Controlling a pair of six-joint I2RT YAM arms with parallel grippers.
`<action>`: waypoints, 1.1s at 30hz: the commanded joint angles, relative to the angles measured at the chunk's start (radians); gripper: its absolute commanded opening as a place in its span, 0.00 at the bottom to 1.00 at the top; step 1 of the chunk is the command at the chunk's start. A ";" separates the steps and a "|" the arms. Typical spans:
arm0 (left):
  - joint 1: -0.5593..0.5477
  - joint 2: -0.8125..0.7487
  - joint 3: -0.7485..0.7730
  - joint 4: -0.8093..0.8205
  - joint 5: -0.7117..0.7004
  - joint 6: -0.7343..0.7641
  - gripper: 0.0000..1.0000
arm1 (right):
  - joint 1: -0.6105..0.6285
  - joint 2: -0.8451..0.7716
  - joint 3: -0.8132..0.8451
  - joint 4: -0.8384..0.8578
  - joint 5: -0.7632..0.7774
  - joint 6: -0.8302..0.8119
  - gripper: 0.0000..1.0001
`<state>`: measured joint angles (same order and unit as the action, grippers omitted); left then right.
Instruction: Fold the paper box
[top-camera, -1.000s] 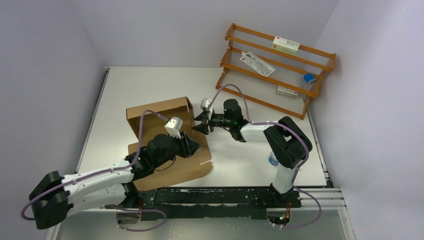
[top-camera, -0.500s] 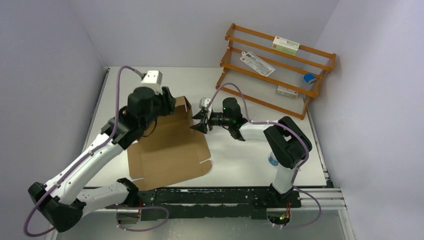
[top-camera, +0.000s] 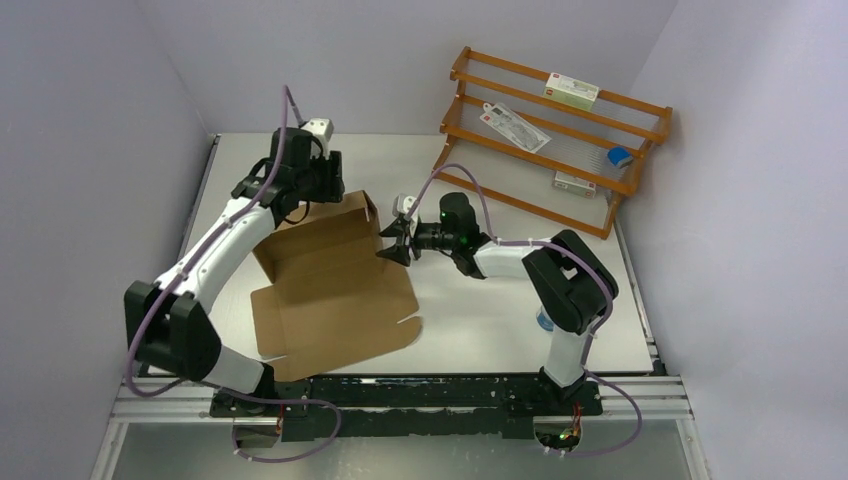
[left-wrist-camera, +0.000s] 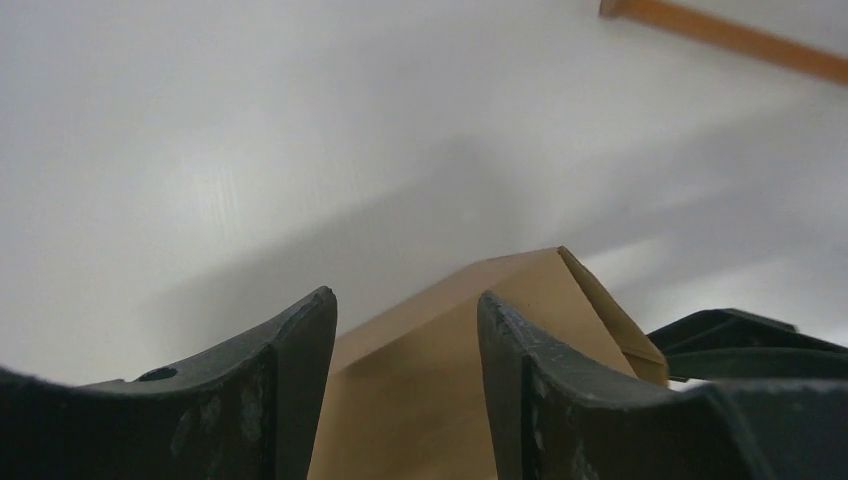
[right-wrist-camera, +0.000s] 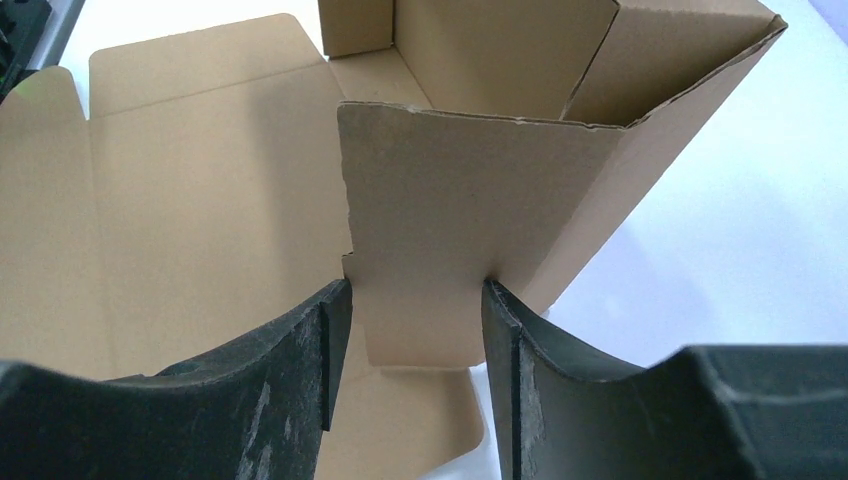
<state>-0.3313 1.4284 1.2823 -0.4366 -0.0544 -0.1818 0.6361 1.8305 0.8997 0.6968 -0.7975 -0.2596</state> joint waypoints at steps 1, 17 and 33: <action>0.012 0.053 0.035 0.013 0.131 0.053 0.60 | 0.010 0.026 0.049 -0.006 -0.012 -0.044 0.55; 0.012 0.087 -0.065 0.040 0.206 0.096 0.59 | -0.004 0.055 0.161 -0.136 -0.031 -0.161 0.51; 0.015 0.110 -0.067 0.035 0.281 0.092 0.57 | 0.006 0.141 0.254 -0.065 0.037 -0.123 0.53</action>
<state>-0.3195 1.5059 1.2362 -0.3557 0.1509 -0.1040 0.6346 1.9423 1.1370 0.5396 -0.8143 -0.4171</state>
